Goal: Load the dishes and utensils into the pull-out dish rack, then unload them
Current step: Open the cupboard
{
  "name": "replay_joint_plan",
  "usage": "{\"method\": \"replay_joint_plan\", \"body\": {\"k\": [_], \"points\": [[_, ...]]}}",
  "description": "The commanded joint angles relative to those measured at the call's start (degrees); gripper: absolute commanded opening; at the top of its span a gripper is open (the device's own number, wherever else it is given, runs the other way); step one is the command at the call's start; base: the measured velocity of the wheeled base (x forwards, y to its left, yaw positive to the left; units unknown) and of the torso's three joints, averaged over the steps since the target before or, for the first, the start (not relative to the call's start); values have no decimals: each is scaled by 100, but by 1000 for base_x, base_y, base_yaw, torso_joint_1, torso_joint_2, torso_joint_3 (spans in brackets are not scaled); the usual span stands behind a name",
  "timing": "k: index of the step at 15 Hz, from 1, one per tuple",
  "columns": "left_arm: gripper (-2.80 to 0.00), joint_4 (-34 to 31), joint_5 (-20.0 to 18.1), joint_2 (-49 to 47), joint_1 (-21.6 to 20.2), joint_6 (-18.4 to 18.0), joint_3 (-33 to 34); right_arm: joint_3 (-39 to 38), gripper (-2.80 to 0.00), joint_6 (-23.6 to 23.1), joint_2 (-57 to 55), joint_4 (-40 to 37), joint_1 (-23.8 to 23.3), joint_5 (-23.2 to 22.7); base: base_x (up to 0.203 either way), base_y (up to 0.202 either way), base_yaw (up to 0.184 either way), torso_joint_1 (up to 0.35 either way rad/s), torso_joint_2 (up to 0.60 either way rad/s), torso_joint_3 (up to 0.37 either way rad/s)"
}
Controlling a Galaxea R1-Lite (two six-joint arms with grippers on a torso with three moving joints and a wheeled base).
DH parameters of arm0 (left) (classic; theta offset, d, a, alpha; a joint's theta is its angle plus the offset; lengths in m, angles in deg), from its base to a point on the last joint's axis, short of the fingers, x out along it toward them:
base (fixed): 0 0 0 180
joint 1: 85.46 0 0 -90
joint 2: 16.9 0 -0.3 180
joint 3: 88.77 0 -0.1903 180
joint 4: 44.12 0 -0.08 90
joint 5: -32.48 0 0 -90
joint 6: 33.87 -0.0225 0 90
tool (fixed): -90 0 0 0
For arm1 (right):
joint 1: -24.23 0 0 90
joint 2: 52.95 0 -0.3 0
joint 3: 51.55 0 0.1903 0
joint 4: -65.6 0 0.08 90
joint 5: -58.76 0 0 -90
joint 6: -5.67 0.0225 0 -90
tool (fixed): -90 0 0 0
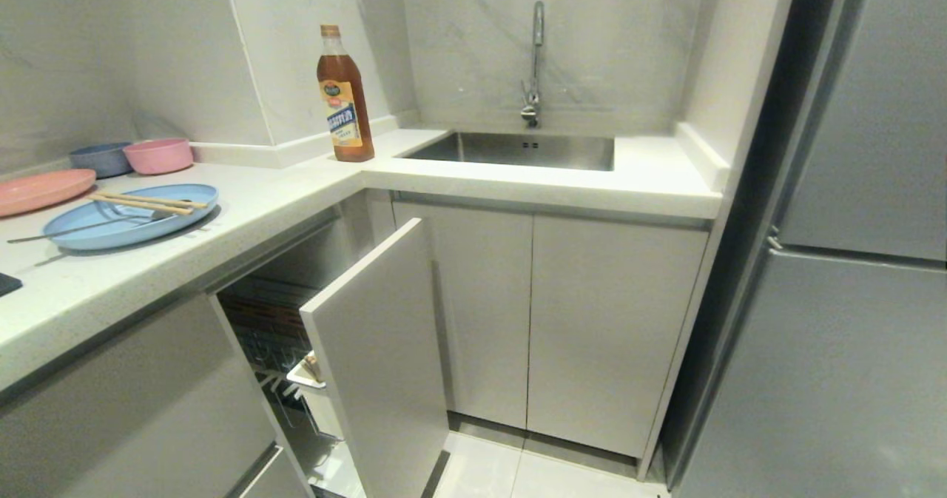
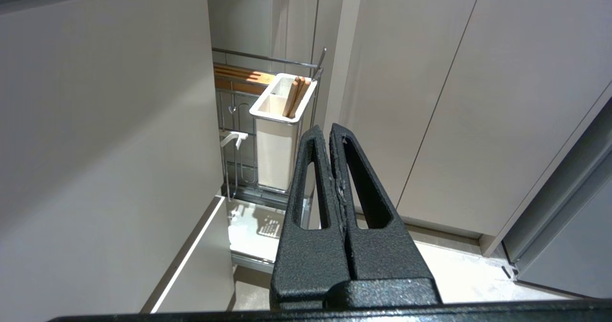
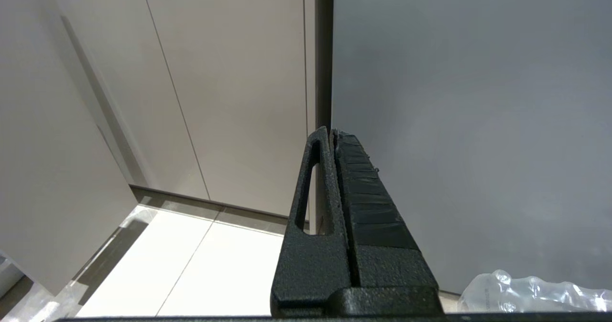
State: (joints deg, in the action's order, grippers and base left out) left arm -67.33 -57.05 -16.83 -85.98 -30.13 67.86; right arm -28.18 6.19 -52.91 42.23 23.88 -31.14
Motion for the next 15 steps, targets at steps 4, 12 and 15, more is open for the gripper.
{"method": "replay_joint_plan", "body": {"k": [4,12,15], "points": [[-280,2,0,1,-2,4,0,0,-280,0,-5,0,0,-1,0,0,0,0,0,0],[-280,15,-2,1,-2,-75,0,0,-280,0,-5,0,0,-1,0,0,0,0,0,0],[-280,307,95,-34,2,-43,-591,0,-280,0,-5,0,0,-1,0,0,0,0,0,0]]}}
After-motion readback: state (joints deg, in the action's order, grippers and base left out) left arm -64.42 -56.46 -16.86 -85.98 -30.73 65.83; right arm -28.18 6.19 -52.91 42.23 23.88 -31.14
